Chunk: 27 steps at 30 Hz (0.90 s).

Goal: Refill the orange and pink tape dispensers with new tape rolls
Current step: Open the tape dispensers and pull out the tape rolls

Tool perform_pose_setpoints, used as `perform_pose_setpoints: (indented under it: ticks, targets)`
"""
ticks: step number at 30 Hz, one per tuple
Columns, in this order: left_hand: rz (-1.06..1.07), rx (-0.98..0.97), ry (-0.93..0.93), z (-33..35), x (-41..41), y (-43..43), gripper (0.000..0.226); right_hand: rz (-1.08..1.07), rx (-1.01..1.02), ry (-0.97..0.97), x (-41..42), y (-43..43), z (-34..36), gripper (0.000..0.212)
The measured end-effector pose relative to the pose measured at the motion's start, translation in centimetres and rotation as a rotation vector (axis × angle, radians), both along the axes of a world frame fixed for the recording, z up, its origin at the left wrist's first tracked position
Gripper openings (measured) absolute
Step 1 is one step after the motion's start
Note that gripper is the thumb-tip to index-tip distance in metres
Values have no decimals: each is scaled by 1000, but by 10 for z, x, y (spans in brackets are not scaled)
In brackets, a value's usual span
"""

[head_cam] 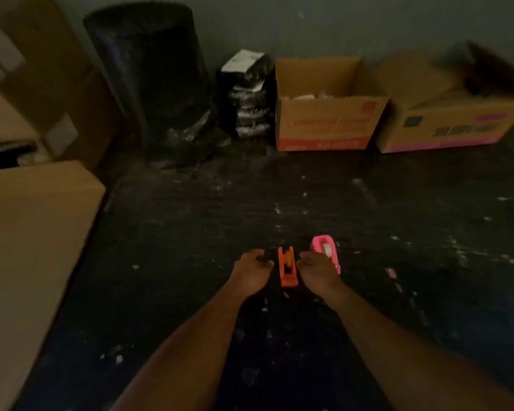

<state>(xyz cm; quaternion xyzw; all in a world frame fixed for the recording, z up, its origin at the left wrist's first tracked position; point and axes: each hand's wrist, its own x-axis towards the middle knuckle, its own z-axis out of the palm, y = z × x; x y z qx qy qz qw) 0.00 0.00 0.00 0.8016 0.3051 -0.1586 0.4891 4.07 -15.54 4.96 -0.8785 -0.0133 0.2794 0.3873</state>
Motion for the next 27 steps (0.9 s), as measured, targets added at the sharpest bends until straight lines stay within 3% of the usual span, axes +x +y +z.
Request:
perform_pose_setpoints:
  ticks: [3, 6, 10, 18, 23, 27]
  targets:
    - [80, -109, 31, -34, 13, -1, 57, -43, -62, 13, 10, 10, -17, 28]
    - [77, -160, 69, -23, 16, -13, 30, 8, -80, 27, 14, 15, -37, 24]
    - [136, -198, 71, -23, 21, -18, 17, -65, 24, 91, 19, 12, -45, 15]
    - [197, -384, 22, 3, 13, -13, 29, -140, 247, 299, 28, -10, -21, 17]
    - [242, -436, -50, 22, 6, -20, 26, -152, 300, 267, 26, -15, -11, 15]
    - [338, -472, -81, 31, -11, -9, 20, -281, 355, 260, 21, -24, -8, 12]
